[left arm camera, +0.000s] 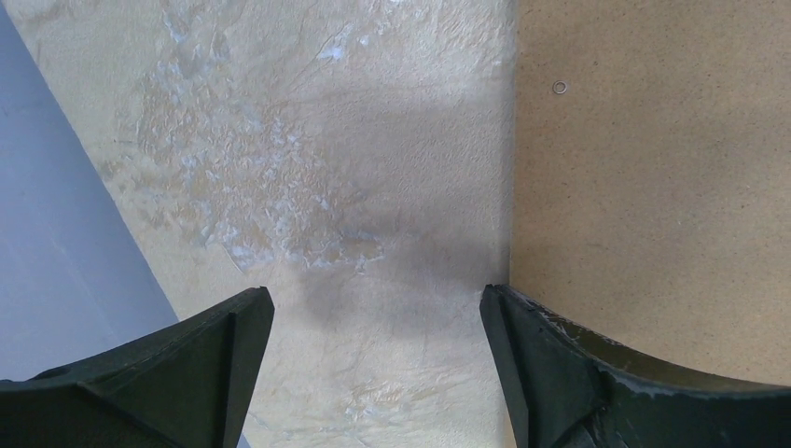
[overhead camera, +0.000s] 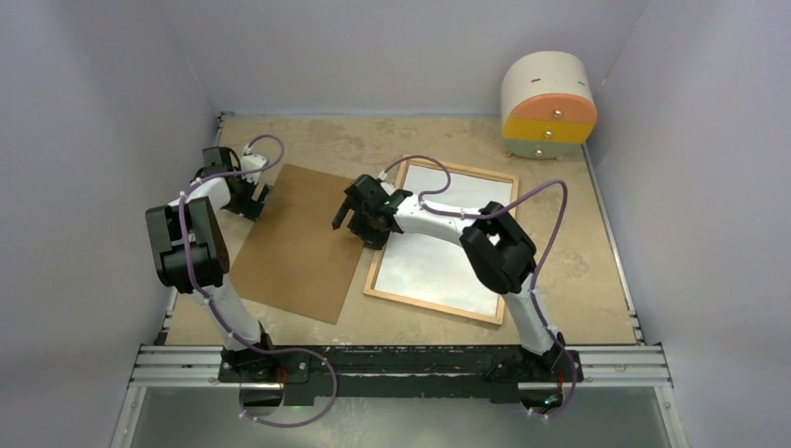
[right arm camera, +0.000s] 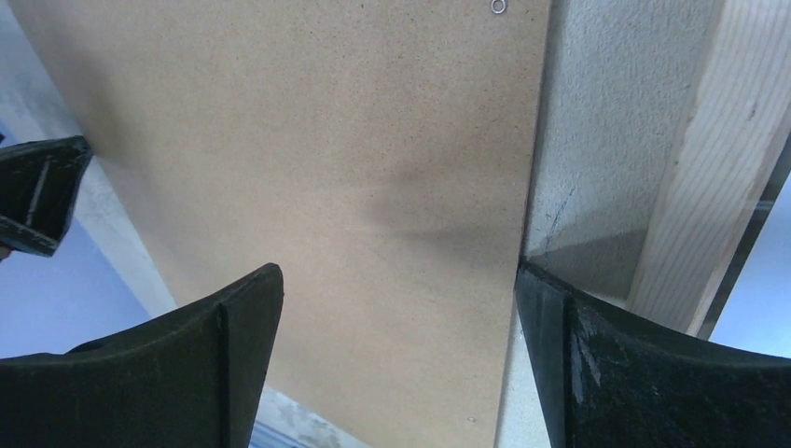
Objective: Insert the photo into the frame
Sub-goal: Turn over the photo frame item at the center of the board.
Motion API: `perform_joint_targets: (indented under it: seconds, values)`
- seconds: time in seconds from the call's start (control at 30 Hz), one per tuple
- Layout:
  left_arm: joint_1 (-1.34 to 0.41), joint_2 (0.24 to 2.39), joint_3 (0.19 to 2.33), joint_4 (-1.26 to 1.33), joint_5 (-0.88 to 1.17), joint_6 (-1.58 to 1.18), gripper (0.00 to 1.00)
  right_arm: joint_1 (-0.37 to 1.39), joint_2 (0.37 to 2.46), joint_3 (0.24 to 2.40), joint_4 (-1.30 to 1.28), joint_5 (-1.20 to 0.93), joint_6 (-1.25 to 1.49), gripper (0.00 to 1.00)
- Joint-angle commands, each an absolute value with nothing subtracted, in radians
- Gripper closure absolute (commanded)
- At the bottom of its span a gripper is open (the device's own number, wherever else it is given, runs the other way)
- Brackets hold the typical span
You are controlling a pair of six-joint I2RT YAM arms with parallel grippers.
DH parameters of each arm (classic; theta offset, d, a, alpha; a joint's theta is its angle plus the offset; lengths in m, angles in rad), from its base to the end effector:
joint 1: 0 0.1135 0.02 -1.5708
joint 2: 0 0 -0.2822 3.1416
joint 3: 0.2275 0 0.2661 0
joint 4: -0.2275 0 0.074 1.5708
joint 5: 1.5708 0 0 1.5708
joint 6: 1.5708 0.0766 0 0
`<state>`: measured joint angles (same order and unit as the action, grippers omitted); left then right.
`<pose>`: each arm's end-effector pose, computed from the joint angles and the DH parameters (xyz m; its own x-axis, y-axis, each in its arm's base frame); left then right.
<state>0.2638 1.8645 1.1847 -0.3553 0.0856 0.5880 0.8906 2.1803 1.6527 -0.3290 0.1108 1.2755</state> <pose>0.4050 0.1026 0.1381 -0.8115 0.3533 -0.4655 0.2794 0.9342 0.2220 0.3425 0.4099 0.1528 -0.8340 0.4810 -0.2706 0.2431 0.7603 0.6023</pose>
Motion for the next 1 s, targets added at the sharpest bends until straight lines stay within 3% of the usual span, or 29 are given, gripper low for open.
perform_joint_targets:
  seconds: [0.0, 0.2, 0.57, 0.97]
  values:
    - [0.202, 1.940, 1.121, -0.534, 0.235, 0.569, 0.12, 0.883, 2.170, 1.582, -0.024, -0.061, 1.357, 0.06]
    - [0.185, 1.932, 1.123, -0.585, 0.279, 0.590, 0.15, 0.852, 2.035, 1.489, 0.319, -0.163, 1.409, 0.08]
    - [0.184, 1.915, 1.124, -0.646, 0.366, 0.616, 0.15, 0.840, 1.916, 1.370, 0.638, -0.216, 1.459, 0.11]
    - [0.183, 1.917, 1.140, -0.652, 0.387, 0.598, 0.16, 0.839, 1.846, 1.260, 0.687, -0.240, 1.470, 0.12]
